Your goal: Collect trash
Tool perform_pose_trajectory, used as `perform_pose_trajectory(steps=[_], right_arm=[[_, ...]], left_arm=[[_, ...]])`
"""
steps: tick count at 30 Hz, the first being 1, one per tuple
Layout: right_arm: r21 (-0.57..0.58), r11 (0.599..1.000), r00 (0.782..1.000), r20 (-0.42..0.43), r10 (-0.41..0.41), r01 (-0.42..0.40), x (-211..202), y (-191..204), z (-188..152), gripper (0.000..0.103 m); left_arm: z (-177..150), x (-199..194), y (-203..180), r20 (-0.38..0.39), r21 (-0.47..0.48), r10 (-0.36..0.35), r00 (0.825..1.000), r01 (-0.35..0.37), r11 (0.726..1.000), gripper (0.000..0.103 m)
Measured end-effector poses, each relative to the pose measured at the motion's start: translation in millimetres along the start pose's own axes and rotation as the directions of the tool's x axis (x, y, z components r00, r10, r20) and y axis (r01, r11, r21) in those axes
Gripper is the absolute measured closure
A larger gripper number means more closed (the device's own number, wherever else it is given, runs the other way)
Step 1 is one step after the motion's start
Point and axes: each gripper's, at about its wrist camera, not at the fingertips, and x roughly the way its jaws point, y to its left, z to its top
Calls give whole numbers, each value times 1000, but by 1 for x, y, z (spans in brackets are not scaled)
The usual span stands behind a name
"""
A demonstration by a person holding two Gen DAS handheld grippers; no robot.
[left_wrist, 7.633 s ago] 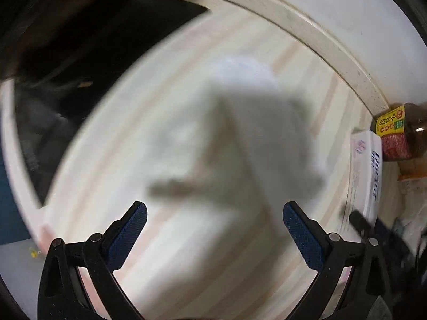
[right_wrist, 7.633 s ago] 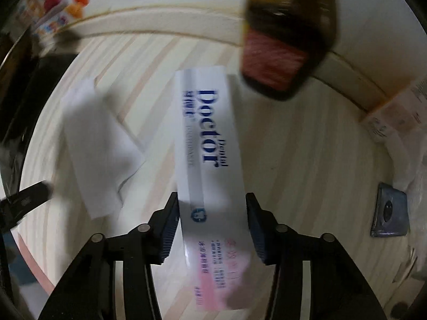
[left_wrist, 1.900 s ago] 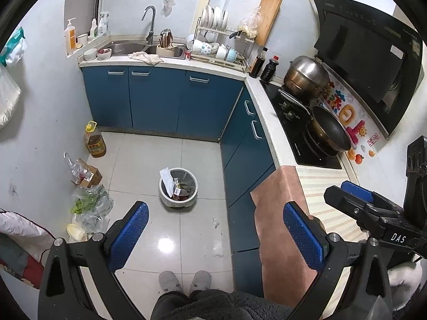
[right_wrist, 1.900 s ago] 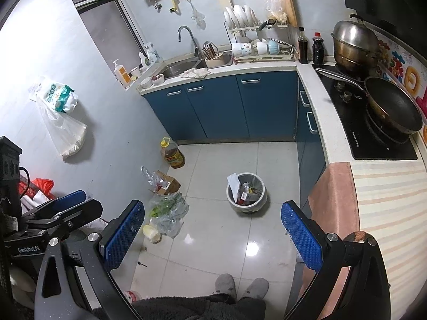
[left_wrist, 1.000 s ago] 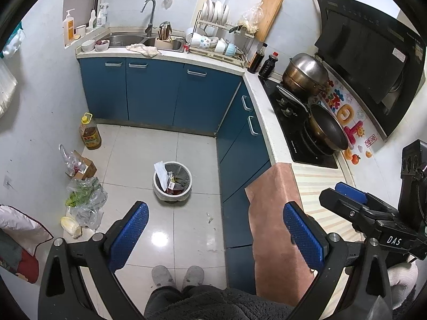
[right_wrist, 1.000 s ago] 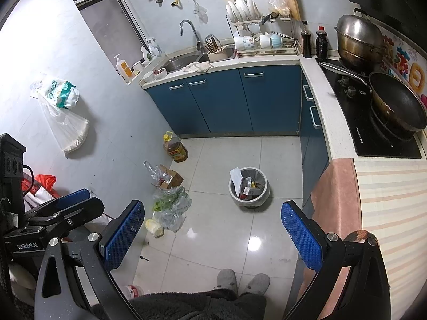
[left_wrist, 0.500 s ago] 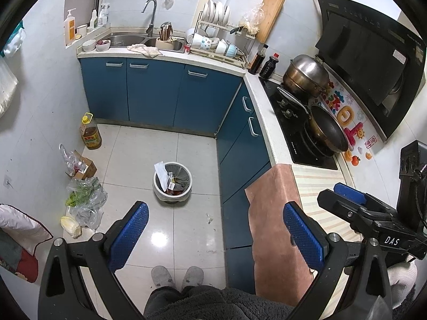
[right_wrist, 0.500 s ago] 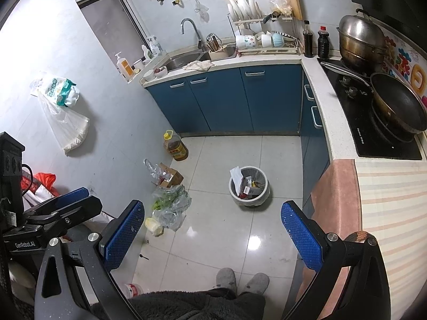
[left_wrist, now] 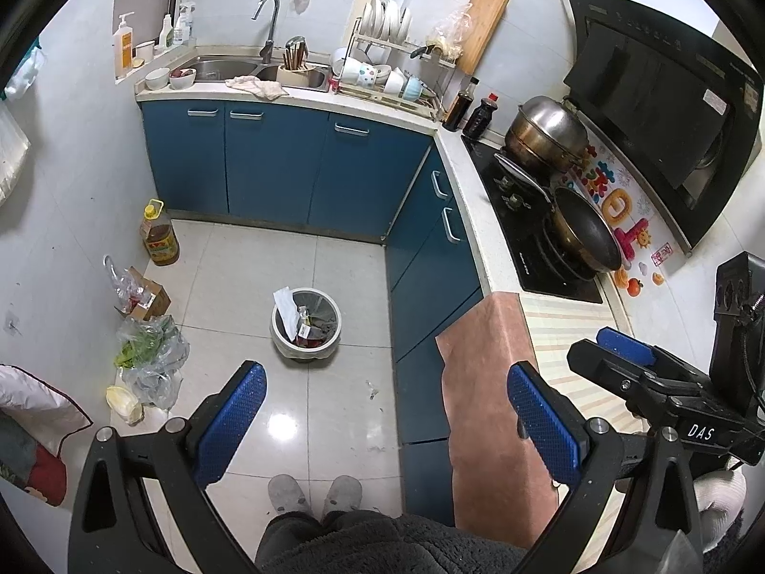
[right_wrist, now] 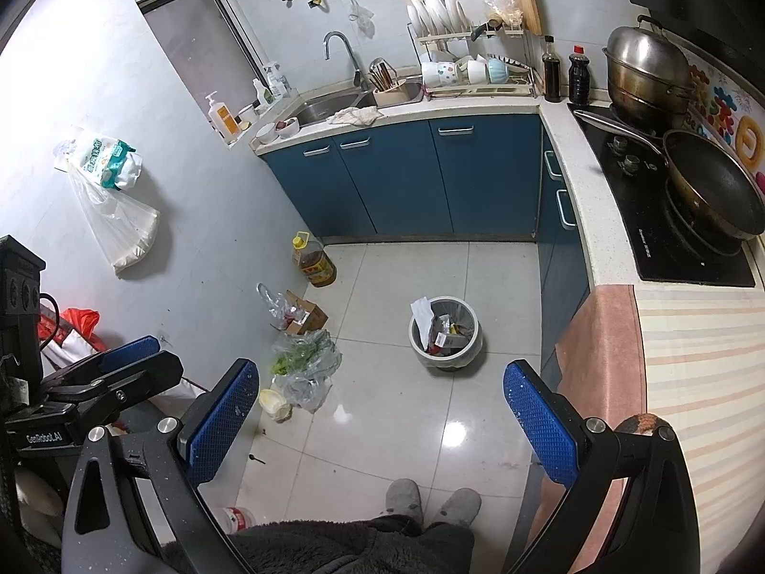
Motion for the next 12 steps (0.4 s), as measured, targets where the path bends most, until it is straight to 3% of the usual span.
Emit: perform_pose_trajectory(steps=[12], right_arm=[[-6, 1000, 1000, -16, 7, -7, -1, -14, -9, 0]], left_arm=[[-5, 4, -7, -5, -29, -14, 1000, 14, 999, 0]])
